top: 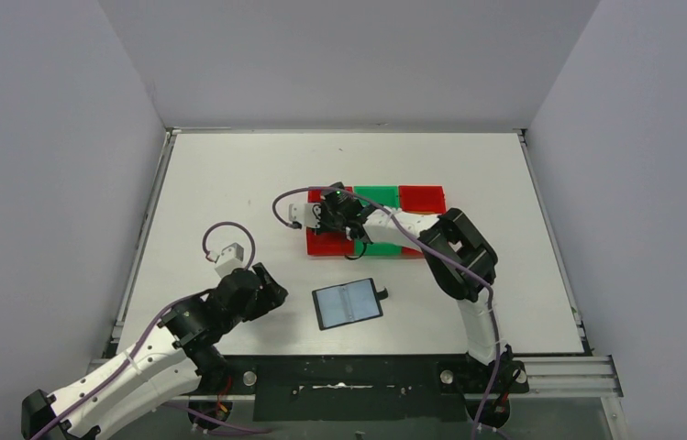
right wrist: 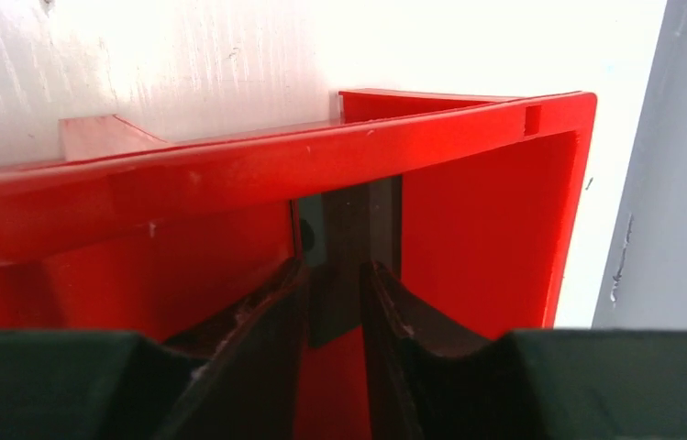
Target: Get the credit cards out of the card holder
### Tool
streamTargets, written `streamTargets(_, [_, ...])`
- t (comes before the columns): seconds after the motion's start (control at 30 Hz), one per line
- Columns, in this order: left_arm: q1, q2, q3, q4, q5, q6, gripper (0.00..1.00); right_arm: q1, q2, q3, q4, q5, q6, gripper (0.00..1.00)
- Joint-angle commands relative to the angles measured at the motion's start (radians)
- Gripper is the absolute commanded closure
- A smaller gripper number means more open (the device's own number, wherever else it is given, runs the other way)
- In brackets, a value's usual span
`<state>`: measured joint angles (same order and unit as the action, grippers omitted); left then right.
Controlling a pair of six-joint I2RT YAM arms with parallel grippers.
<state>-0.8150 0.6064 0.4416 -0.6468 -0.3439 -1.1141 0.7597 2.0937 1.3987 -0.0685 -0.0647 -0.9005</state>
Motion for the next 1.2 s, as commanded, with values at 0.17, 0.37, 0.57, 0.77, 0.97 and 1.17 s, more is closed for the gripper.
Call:
streamTargets(0.17, [0.005,0.017,0.028,0.061,0.019,0.002,0.40,-0.026,-0.140,0.006,0.063,-0.107,0.180,0.67])
streamTargets(0.37, [0.007,0.049,0.043,0.070,0.017,0.005,0.40,-0.023,-0.361,-0.183,0.309,-0.042,0.485,0.61])
streamTargets(0.57, [0.011,0.052,0.045,0.080,0.015,0.001,0.40,-0.028,-0.619,-0.284,0.089,0.164,1.172,0.40])
streamTargets(0.77, [0.017,0.050,0.036,0.108,0.008,-0.013,0.41,0.052,-0.818,-0.541,0.047,0.127,1.604,0.35])
streamTargets(0.97, [0.020,0.060,0.039,0.127,0.004,-0.023,0.40,0.218,-0.748,-0.590,-0.102,0.259,1.768,0.33])
streamTargets(1.17, [0.021,0.027,0.045,0.107,-0.039,-0.054,0.40,0.303,-0.602,-0.553,-0.135,0.234,1.775,0.31])
